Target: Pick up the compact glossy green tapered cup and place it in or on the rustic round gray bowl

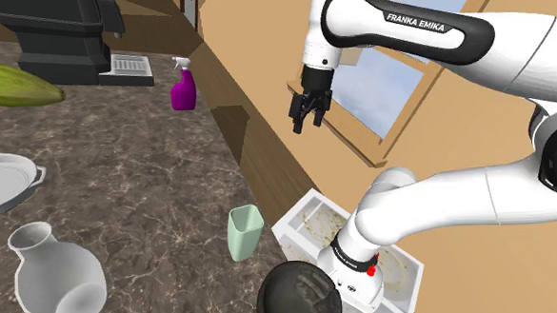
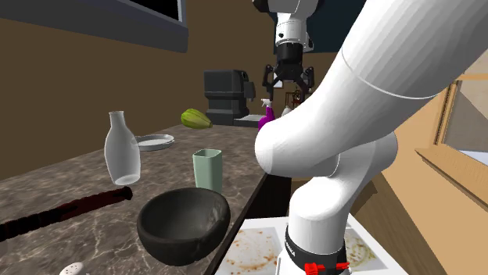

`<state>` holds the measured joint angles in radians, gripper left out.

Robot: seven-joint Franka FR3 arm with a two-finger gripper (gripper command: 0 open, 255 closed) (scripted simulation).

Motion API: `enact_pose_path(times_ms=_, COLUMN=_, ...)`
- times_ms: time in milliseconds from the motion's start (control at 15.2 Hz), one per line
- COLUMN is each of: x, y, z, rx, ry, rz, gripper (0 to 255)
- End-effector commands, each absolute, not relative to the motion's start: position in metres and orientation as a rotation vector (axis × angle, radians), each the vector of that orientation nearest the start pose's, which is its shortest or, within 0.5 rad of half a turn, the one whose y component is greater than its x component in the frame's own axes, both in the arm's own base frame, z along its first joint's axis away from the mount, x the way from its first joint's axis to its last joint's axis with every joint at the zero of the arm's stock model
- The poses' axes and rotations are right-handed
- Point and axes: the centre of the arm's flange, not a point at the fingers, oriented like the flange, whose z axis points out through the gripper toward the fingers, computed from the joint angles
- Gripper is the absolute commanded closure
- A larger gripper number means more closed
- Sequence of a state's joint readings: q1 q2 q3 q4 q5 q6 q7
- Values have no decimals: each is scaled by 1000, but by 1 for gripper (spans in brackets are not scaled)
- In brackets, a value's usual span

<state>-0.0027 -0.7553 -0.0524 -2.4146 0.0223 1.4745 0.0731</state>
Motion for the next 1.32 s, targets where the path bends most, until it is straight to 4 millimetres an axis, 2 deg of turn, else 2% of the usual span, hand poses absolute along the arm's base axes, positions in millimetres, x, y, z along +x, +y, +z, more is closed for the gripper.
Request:
enact_pose_path(times_ms=0, x=300, y=-17, z=546, rx=-3068, ry=170, rz=287, gripper=0)
enact_pose_path(times_ms=660, x=254, y=97, z=481, rx=-3094, ry=313, rz=90, gripper=0)
enact_pose_path(times_ms=1254, x=230, y=199, z=415, rx=-3101, ry=440, rz=-88, gripper=0)
